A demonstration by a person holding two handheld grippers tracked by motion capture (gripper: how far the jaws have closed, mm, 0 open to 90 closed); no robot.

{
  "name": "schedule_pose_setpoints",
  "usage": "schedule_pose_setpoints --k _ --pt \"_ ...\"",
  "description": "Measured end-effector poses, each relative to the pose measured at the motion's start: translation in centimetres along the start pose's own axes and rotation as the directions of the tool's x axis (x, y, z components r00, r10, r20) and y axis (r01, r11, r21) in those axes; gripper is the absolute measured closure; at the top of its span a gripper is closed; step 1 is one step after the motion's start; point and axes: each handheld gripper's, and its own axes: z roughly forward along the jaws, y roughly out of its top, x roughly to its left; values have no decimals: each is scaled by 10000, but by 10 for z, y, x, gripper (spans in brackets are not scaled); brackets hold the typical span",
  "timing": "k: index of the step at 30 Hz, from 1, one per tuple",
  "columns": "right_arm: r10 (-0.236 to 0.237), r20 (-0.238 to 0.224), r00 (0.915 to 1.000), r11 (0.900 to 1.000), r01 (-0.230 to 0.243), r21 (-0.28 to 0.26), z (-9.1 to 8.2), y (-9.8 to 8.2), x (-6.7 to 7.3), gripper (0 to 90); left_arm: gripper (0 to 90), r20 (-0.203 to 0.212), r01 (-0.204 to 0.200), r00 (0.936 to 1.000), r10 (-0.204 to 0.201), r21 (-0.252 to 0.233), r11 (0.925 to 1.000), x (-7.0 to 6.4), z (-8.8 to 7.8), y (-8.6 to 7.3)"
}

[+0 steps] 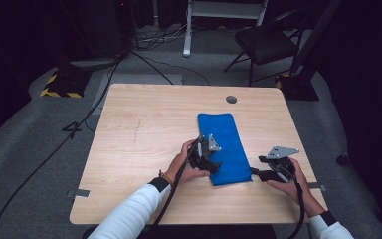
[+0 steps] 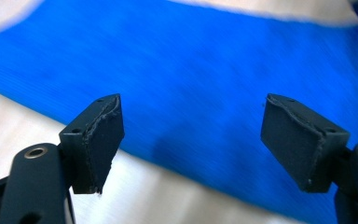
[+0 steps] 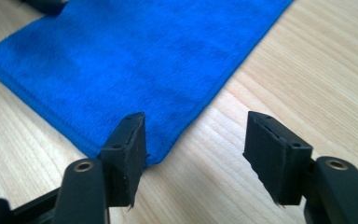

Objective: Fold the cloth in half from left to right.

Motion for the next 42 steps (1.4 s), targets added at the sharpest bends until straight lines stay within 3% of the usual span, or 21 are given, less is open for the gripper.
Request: schedule_pose_setpoints --k 4,8,10,13,16,24,31,39,42 --pt "-238 -110 9997 9996 239 118 6 -2 2 377 207 389 -99 9992 91 197 9998 -14 -2 -13" --pt "-367 -189 9991 9984 375 425 14 -6 3 379 209 526 -275 9983 251 446 9986 -20 -2 -22" --pt "-433 -196 9989 9974 443 575 17 -8 3 381 208 517 -242 9984 213 578 9980 -20 -1 -25" --pt "-418 -173 9990 9974 428 586 17 -7 4 378 206 709 166 9973 -204 541 9984 -16 0 -29" --pt "-313 -238 9992 9979 326 564 17 -9 4 385 206 808 226 9964 -264 474 9986 -15 0 -32" --pt "-416 -581 9974 9975 447 542 16 -10 12 377 208 683 233 9974 -250 252 9994 -17 -7 -42" --pt "-620 -816 9947 9964 664 523 18 -7 23 364 208 636 531 9964 -552 342 9980 -21 -19 -54" --pt "-918 -1231 9881 9945 971 384 21 -4 44 354 207 404 391 9984 -406 376 9985 -26 -37 -73" --pt "-1225 -1292 9840 9913 1277 330 21 -2 55 351 207 196 242 9995 -251 451 9987 -29 -45 -78"
